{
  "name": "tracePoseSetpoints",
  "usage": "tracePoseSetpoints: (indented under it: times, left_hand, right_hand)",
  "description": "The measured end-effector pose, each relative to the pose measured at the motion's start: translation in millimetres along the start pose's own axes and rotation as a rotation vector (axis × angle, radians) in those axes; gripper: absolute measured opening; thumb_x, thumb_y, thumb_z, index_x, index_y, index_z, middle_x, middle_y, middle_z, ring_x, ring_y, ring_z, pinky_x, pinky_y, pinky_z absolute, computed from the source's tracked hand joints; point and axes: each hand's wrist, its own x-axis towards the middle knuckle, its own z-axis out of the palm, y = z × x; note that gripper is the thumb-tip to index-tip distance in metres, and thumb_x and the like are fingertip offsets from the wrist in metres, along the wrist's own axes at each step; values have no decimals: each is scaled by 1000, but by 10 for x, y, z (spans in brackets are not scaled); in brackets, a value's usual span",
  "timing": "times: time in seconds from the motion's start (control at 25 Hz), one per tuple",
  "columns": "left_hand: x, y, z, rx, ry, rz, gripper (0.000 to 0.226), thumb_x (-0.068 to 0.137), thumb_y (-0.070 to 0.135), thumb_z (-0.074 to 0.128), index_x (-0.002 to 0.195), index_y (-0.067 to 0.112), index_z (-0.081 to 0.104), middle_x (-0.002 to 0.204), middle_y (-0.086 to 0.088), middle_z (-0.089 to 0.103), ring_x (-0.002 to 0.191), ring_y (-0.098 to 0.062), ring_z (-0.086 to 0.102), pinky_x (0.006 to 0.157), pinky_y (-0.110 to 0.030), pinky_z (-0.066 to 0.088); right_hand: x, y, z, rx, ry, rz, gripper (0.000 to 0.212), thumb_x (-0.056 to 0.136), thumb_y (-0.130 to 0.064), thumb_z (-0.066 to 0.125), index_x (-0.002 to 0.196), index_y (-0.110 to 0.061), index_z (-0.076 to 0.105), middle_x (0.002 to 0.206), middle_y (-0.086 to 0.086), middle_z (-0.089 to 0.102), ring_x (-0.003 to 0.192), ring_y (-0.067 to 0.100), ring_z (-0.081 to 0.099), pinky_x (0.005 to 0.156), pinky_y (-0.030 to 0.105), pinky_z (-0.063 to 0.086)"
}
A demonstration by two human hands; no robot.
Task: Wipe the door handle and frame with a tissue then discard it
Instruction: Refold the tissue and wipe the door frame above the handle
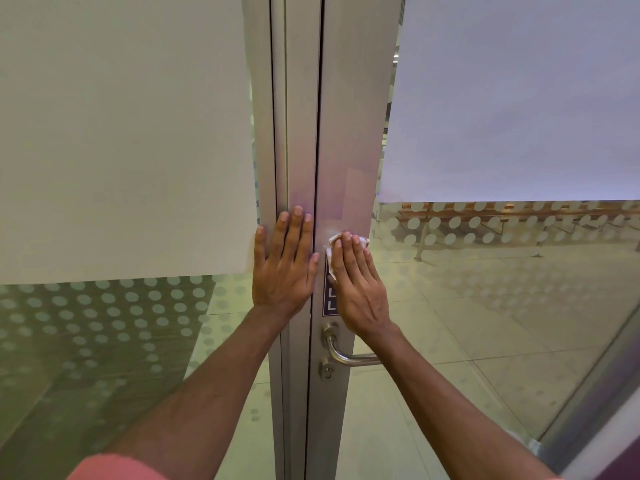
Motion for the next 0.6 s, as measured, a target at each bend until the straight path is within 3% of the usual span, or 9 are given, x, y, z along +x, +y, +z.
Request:
tracePoseSetpoints:
  times: [0.08,0.24,0.44,0.6]
  left_hand:
    - [0,7,-11,-5,6,2,63,104,40,20,157,12,-1,164,-5,-10,152,-21,-7,123,-47,-7]
    - [10,6,-15,2,14,5,64,105,42,20,157,11,-3,164,-5,-13,152,-21,-9,123,-46,-7]
    - [7,1,-22,-5,3,-1,62,105,40,18,157,12,-2,164,-4,-11,152,-20,-8,123,-46,-7]
    - [7,1,-24,-5,-5,2,62,104,39,19,157,12,-2,164,-4,-12,152,-21,-8,123,-46,-6]
  right_hand:
    - [16,-47,0,25,1,-18,78,90,-6,58,151,-2,9,159,18,5,149,30,9,122,42,11]
    - [-291,-43,-43,-51,-139,-222,76,87,-6,47,152,-6,7,160,15,5,149,26,10,122,40,14]
    - [60,46,-22,-28,1,-75,69,94,-8,44,153,-6,7,161,13,-1,149,27,9,123,39,7]
    - [-293,101,110,-46,-71,-140,81,89,-7,57,152,-5,6,162,14,-2,149,28,10,123,41,9]
